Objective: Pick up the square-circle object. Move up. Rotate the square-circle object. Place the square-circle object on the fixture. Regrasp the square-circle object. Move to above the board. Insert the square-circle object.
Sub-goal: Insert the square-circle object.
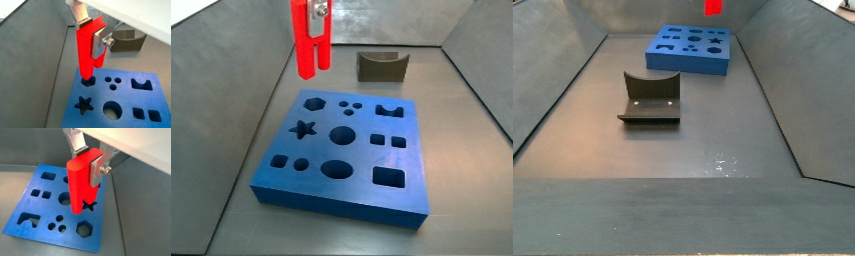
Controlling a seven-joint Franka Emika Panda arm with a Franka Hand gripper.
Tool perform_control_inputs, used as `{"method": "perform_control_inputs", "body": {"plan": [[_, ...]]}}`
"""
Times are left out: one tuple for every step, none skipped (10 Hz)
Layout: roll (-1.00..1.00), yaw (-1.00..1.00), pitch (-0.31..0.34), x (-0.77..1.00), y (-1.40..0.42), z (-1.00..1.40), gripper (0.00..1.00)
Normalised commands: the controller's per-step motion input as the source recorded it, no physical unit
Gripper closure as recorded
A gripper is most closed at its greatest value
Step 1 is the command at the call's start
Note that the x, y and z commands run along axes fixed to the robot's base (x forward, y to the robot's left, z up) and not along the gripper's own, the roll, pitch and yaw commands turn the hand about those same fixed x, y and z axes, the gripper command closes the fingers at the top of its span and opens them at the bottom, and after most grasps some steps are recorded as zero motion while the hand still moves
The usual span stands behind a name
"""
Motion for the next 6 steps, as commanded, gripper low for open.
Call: {"method": "perform_control_inputs", "body": {"plan": [[0.00,0.00,-0.096,-0.04,0.00,-0.05,1.00],[0.00,0.00,-0.010,-0.08,0.00,-0.04,1.00],[0.00,0.00,0.000,0.00,0.02,0.00,1.00],[0.11,-0.88,0.000,0.00,-0.11,-0.05,1.00],[0.07,-1.00,0.000,-0.06,0.00,-0.21,1.00],[0.00,-1.00,0.000,0.00,0.00,-0.17,1.00]]}}
